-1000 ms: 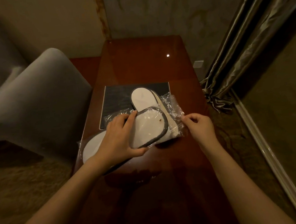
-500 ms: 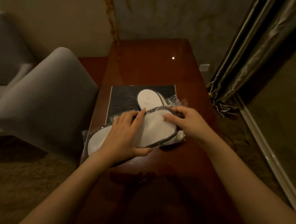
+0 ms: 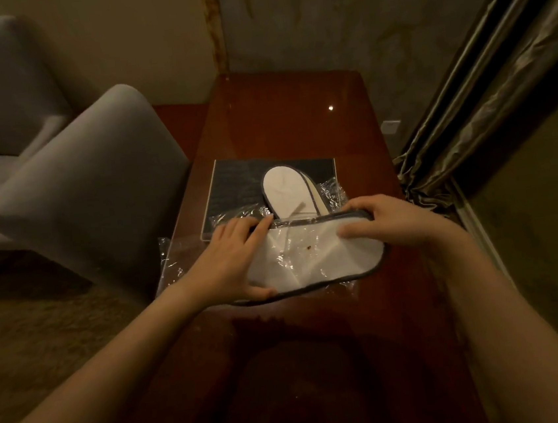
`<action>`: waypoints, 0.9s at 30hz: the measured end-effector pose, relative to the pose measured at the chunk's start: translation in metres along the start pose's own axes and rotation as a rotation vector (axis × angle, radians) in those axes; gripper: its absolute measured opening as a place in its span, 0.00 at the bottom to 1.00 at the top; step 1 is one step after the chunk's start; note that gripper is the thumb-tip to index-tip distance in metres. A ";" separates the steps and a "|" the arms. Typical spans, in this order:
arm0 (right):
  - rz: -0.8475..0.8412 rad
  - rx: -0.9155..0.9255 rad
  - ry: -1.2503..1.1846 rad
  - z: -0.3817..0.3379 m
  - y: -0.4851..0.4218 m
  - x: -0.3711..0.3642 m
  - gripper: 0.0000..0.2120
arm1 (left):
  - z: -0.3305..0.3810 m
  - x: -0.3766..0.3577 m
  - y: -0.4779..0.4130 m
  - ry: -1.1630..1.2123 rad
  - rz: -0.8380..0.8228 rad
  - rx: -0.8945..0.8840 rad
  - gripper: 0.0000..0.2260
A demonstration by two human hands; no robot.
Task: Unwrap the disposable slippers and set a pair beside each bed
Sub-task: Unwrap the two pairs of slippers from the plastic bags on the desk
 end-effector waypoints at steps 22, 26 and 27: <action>0.084 -0.105 -0.412 0.067 0.004 0.011 0.02 | -0.063 -0.096 -0.007 0.318 -0.111 0.194 0.48; 0.226 -0.133 -0.569 0.088 0.012 0.040 0.04 | -0.080 -0.113 -0.002 0.296 -0.157 0.276 0.46; 0.259 -0.134 -0.622 0.095 0.013 0.047 0.03 | -0.083 -0.119 0.001 0.271 -0.205 0.293 0.47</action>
Point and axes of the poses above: each hand's wrist, its own y-axis away from the middle knuckle, its own x-axis out of the back of the hand, z = x × y, the point moved 10 cm from there along -y, towards the middle knuckle, and after that the axes turned 12 degrees about -x, right-handed, at the moved point
